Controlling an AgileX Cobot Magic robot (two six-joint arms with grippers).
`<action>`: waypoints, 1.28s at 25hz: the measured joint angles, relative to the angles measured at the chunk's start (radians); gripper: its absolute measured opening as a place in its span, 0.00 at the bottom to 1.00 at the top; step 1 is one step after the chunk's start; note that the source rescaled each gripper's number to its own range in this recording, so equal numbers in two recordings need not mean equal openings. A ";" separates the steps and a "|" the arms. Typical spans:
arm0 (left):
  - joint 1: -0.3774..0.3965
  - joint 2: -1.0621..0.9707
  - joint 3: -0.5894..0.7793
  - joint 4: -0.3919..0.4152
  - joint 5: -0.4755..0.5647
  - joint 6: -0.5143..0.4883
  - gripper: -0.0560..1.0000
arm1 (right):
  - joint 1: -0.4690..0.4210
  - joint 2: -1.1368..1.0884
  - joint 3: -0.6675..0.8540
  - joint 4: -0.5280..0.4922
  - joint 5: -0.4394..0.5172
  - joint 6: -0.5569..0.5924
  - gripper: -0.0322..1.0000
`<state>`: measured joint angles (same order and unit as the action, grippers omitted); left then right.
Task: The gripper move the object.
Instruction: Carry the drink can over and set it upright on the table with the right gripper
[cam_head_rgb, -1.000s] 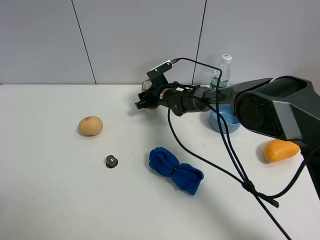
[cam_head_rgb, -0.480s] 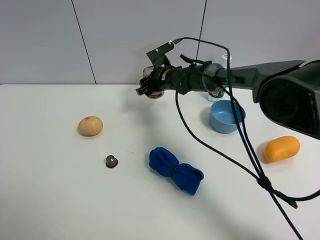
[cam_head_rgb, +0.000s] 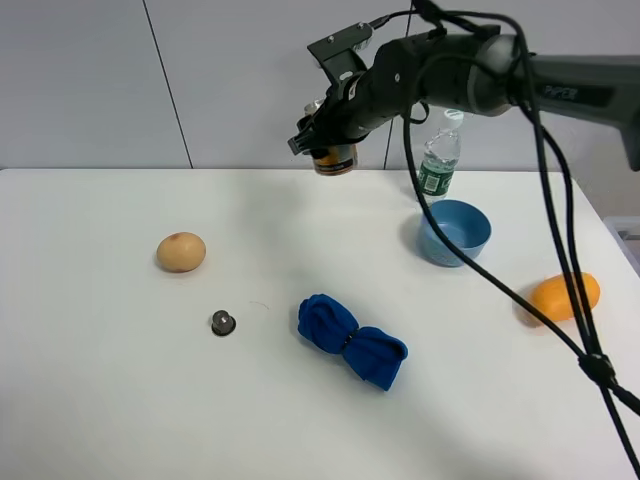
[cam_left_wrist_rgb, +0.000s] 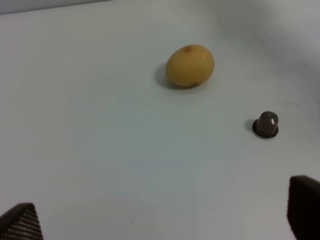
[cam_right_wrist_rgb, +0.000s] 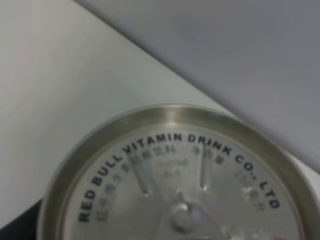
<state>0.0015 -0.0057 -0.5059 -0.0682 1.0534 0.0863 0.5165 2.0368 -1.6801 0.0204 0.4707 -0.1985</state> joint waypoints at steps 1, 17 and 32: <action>0.000 0.000 0.000 0.000 0.000 0.000 1.00 | 0.000 -0.022 0.000 0.000 0.027 0.000 0.04; 0.000 0.000 0.000 0.000 0.000 0.000 1.00 | 0.000 -0.309 0.000 -0.100 0.463 0.000 0.03; 0.000 0.000 0.000 -0.001 0.000 0.000 1.00 | -0.136 -0.660 0.523 -0.061 0.372 0.002 0.03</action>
<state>0.0015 -0.0057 -0.5059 -0.0690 1.0534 0.0863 0.3809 1.3764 -1.1572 -0.0410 0.8429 -0.1966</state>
